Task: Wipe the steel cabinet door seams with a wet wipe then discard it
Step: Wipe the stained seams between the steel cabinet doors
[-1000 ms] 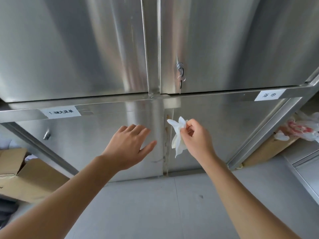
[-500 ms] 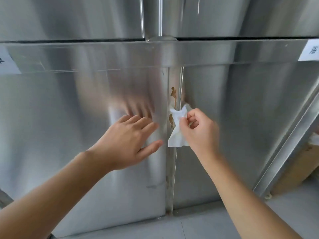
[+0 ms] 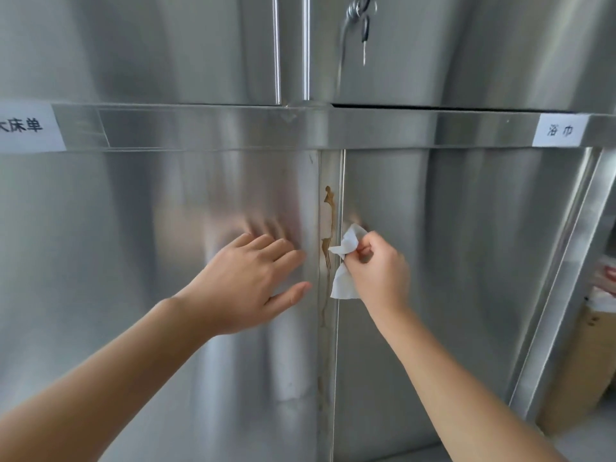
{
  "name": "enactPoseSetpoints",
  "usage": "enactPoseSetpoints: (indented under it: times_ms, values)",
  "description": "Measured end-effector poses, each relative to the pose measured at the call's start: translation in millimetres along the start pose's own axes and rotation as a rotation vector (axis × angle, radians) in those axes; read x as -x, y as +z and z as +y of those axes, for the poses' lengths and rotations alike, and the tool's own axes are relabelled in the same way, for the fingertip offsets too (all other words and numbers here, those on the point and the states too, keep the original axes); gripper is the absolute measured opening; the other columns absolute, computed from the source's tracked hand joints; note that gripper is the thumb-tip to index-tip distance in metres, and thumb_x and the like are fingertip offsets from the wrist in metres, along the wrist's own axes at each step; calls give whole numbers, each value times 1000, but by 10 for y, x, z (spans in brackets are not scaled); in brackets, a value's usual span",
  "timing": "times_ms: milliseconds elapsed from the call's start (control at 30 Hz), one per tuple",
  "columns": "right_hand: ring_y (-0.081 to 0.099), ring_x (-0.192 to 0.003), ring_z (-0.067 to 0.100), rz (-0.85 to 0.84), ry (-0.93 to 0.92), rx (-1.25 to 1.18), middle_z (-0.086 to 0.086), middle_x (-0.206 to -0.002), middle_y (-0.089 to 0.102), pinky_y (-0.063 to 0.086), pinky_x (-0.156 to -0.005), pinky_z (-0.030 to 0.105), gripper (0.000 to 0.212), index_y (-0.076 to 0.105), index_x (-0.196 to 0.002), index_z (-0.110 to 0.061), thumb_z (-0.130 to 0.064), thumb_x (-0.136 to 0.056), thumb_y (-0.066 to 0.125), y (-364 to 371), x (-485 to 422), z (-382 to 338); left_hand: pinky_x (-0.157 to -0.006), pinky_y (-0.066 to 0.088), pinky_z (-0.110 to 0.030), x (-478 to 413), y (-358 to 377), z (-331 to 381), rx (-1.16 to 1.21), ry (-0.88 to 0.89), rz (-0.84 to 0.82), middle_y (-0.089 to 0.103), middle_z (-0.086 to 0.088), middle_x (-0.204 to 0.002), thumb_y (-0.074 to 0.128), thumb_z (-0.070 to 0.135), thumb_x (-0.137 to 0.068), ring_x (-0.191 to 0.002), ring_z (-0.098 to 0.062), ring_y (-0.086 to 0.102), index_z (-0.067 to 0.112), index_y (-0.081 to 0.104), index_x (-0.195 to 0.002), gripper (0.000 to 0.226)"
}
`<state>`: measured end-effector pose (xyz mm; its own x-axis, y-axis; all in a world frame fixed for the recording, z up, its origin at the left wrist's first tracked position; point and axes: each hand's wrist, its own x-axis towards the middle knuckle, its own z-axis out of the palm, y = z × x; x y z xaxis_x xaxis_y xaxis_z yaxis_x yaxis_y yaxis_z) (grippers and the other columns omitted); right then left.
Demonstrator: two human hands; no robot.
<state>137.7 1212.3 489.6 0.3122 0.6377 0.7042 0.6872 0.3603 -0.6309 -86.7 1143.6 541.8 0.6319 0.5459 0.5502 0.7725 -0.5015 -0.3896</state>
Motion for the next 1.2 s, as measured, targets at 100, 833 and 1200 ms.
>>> enactPoseSetpoints:
  times_ms: [100, 833, 1200]
  values:
    - [52, -59, 14, -68, 20, 9, -12, -64, 58, 28, -47, 24, 20, 51, -72, -22, -23, -82, 69, -58, -37, -37, -74, 49, -39, 13, -8, 21, -26, 7, -2, 65, 2, -98, 26, 58, -104, -81, -24, 60, 16, 64, -118, 58]
    - [55, -64, 15, 56, -413, -85, -5, -79, 58, 44, -58, 27, 9, 78, -78, -18, -11, -81, 74, -266, -706, -748, -80, 48, -43, -191, -435, -355, -194, 99, 148, 64, -3, -108, 36, 54, -103, -90, -28, 57, 16, 64, -105, 47]
    - [41, -60, 13, 41, -431, -17, -11, -70, 44, 33, -54, 21, 19, 66, -76, -20, -2, -77, 69, -201, -595, -642, -86, 47, -46, -202, -369, -554, -271, 213, 134, 63, -5, -113, 37, 52, -103, -96, -29, 55, 13, 64, -114, 49]
